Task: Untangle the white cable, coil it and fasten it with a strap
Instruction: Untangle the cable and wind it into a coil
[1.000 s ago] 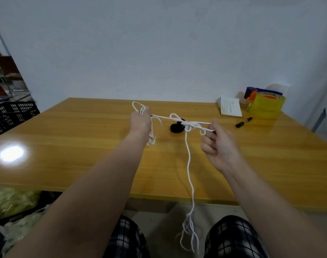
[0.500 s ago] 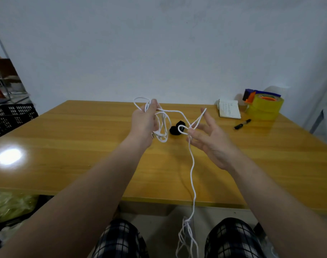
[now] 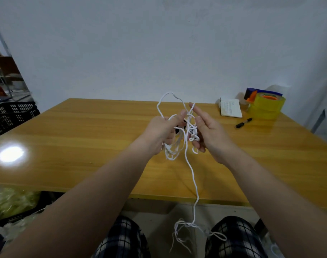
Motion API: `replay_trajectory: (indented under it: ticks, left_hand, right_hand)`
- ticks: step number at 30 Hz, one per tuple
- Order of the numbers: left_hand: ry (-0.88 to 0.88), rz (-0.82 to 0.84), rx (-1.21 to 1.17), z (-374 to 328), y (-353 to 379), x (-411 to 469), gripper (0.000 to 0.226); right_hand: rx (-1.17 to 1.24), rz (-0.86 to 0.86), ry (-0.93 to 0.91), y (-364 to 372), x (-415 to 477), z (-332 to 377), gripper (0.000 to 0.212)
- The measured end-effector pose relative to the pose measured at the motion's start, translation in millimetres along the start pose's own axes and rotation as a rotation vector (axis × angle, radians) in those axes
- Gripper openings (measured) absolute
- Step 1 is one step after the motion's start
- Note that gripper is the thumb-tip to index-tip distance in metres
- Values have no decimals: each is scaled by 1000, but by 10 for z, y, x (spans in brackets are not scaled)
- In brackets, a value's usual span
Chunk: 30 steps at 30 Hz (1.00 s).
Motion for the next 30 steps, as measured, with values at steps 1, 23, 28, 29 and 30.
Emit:
replay_trajectory:
  ticks: [1,23,28,29,30]
  left_hand:
    - [-41,-5,-72,45,12,-3,53]
    - [10,66,-75,68,156,6,36]
    - [88,-40,37,-4,-15,2,30]
    - [102,-56,48,-16,-55,10,28]
    - [113,-70,67,-23,-91,18,26]
  right_hand:
    - [33,4,-6,-6,2,7,39]
    - [18,184,40,106,88,-15,51]
    - [80,116,59,-10,102,-76,34]
    - [55,101,62,-38,98,-86,25]
    - [4,85,65,-62,91,-93,18]
Point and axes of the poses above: each hand's wrist, its own x-axis towards the middle knuckle, its own y-axis out of the palm, z = x × y, the point moved 10 cm from there along x, towards the middle knuckle, and after that the axes turned 4 degrees about z, right-handed, at the moved point
